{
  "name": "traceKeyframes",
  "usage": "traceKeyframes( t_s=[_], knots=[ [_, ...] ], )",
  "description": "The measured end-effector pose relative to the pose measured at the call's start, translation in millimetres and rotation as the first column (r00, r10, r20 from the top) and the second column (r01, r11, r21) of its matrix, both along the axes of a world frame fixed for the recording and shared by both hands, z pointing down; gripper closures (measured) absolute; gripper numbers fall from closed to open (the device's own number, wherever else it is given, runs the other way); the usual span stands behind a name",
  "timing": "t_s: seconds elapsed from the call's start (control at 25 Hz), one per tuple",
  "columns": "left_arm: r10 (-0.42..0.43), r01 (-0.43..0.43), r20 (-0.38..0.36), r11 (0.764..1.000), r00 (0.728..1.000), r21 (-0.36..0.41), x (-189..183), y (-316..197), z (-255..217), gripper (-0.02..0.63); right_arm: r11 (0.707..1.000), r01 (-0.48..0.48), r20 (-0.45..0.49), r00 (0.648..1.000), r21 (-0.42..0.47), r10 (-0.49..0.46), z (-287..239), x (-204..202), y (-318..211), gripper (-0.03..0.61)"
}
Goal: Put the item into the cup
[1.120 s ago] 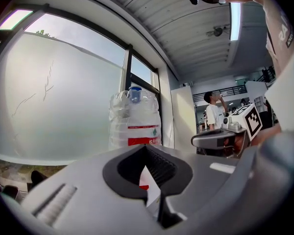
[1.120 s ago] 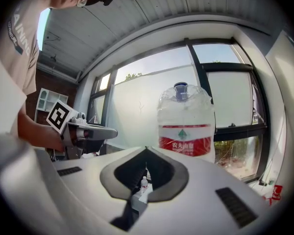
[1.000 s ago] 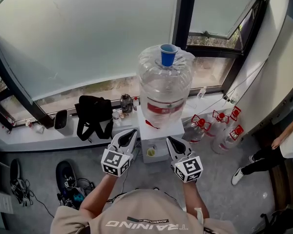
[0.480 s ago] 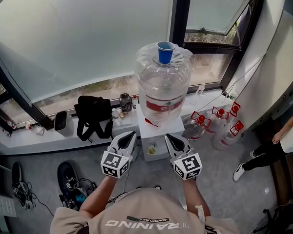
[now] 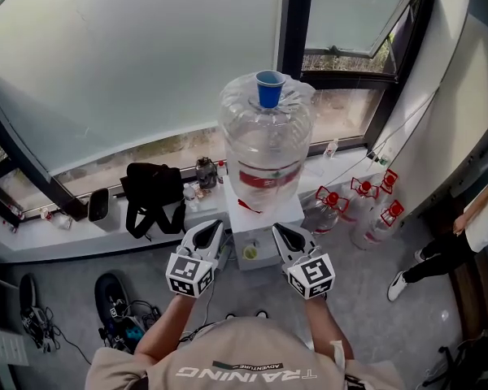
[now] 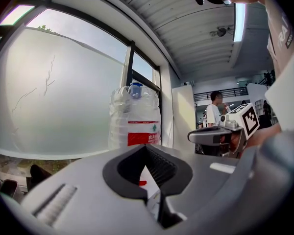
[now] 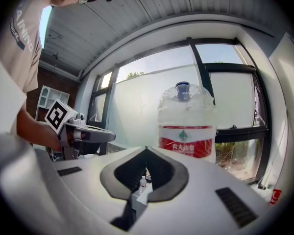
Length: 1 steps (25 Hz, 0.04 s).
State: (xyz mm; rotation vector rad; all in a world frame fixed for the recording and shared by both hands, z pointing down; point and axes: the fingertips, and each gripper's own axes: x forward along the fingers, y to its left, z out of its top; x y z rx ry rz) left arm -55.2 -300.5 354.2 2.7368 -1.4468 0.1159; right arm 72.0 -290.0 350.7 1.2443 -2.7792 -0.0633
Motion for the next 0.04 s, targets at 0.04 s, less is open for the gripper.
traceKeyframes(
  t_s=[0.04],
  knots=[
    [-0.002, 0.002, 0.000, 1.000, 1.000, -0.003, -0.8, -0.6, 0.6, 0.606, 1.000, 0.000, 0.000, 1.000, -0.001, 0.000, 0.0, -0.5, 0.5, 0.568]
  ],
)
